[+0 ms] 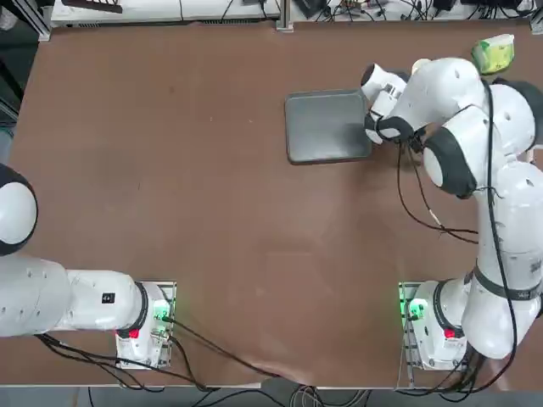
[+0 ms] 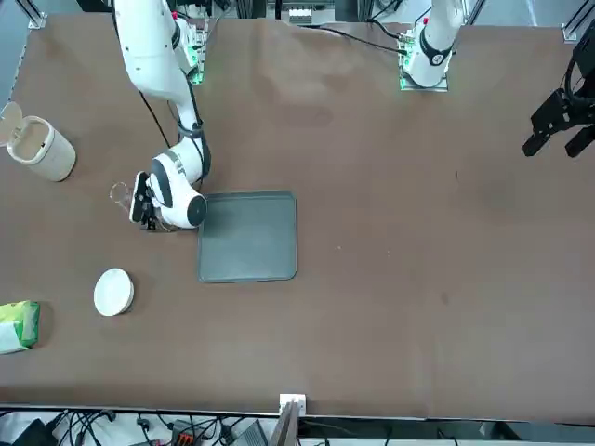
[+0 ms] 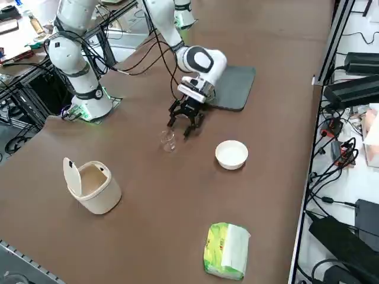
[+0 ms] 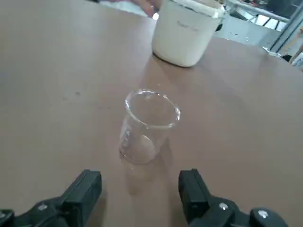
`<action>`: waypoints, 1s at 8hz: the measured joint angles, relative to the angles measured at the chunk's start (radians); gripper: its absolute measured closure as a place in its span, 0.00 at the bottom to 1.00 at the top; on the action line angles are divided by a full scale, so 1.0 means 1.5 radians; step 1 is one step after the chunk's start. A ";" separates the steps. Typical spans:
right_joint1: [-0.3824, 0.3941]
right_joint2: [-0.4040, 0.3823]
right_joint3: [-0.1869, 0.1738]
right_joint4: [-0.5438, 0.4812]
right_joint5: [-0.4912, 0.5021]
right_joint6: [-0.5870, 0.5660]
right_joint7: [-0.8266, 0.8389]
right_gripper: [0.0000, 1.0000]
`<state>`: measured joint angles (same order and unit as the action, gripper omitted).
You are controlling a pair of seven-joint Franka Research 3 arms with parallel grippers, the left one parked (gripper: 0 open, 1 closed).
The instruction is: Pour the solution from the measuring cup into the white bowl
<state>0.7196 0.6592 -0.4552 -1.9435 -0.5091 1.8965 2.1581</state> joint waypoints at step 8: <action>-0.064 -0.261 -0.001 0.245 0.173 -0.258 -0.851 0.00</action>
<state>0.6229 0.2672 -0.4565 -1.5767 -0.2492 1.5088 0.8810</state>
